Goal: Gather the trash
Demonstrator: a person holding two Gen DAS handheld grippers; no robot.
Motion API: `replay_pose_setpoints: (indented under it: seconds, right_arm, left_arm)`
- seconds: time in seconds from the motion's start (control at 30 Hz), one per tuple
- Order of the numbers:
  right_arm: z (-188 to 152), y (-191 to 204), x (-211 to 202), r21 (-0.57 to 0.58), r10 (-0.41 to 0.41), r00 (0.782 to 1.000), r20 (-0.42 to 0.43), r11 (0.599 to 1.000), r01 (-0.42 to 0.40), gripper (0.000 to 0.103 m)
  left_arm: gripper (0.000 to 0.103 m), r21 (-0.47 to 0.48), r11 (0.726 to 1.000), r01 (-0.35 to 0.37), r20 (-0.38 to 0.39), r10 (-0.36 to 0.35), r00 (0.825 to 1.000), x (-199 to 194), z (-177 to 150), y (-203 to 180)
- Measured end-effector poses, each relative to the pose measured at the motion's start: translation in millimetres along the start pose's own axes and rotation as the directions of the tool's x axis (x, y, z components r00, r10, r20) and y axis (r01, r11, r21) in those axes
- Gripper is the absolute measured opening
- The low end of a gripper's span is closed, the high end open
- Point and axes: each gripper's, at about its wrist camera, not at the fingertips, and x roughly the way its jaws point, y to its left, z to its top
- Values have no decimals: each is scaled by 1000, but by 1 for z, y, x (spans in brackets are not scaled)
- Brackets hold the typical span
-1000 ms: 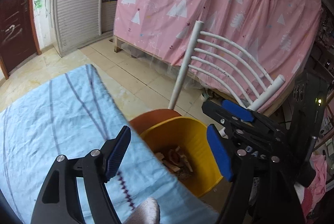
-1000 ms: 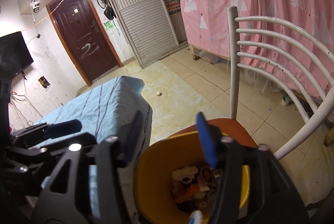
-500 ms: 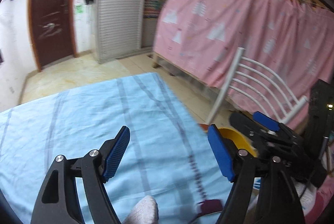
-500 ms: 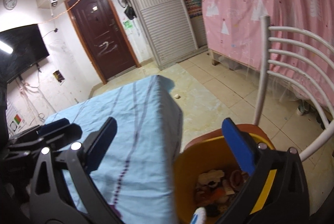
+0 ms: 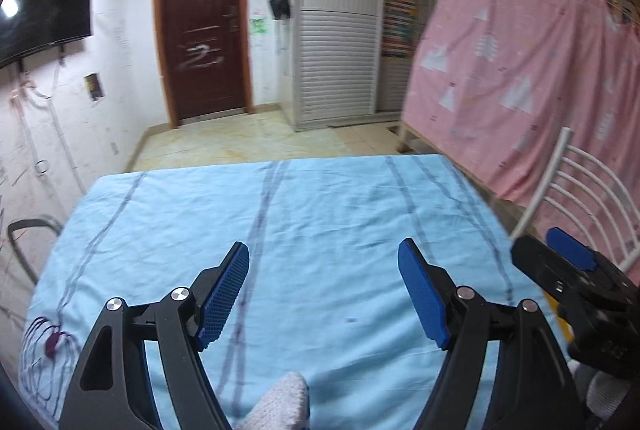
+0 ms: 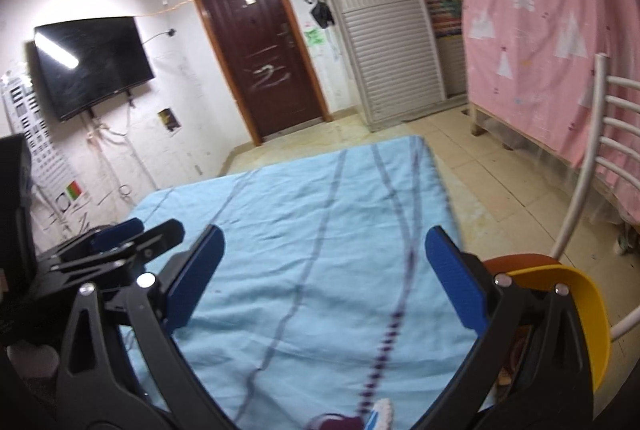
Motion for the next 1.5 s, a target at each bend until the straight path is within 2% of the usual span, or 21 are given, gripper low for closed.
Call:
replay_pose_setpoints:
  seconds: [0.13, 0.53, 1.5]
  right_arm:
    - [-1, 18, 4, -30, 34, 999, 5, 999, -34, 97]
    - [-2, 41, 13, -82, 58, 998, -16, 995, -59, 97]
    - [-3, 54, 18, -112, 52, 998, -27, 992, -54, 97]
  left_arm:
    - [68, -31, 998, -50, 13, 50, 999, -4, -1, 18]
    - [68, -85, 993, -78, 11, 79, 997, -9, -3, 46]
    - [68, -93, 991, -100, -2, 100, 995, -5, -7, 52]
